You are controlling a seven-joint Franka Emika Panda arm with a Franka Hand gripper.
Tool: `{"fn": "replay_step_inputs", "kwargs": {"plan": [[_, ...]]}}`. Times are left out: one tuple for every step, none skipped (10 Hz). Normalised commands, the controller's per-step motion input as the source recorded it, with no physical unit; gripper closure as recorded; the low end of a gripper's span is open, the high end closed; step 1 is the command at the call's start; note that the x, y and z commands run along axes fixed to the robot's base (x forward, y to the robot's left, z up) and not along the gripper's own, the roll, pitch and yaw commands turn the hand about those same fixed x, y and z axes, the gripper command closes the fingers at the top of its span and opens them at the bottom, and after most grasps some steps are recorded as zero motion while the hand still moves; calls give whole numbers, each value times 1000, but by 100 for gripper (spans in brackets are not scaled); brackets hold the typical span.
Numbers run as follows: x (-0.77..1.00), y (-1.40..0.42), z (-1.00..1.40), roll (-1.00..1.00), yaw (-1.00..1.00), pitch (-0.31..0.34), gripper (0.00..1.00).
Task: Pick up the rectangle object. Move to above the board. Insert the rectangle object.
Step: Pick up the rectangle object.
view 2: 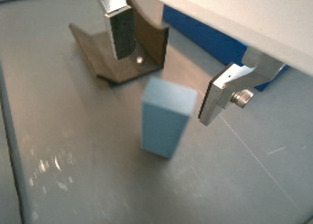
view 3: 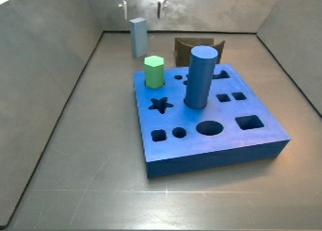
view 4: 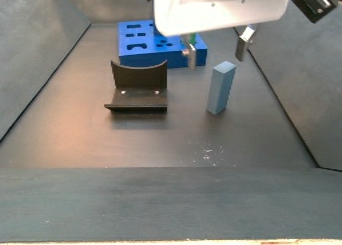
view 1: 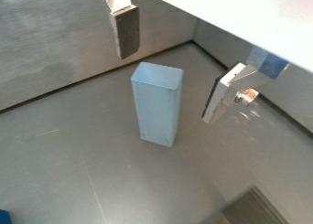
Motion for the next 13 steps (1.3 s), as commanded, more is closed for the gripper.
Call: {"fn": "replay_step_inputs", "kwargs": {"plan": [[0,0,-6,-9,0,0,0],[-100,23,-306,-146,143,0,0],[-200,143,-574,-131,320,0,0],[-20,0,-54,0,94,0,0],[0,-9,-34,0,0,0,0],[-171,0,-597,-26,286,0,0],[-409,-14,-720,0,540,0,0],[-303,0,-280,0,609,-6,0],[0,0,-17,0,0,0,0],[0,-57,-163,-49,0,-37,0],[23,-9,-83,0,0,0,0],[6,37,0,-29,14,0,0],[3,0,-109,-211,211,0,0]]}}
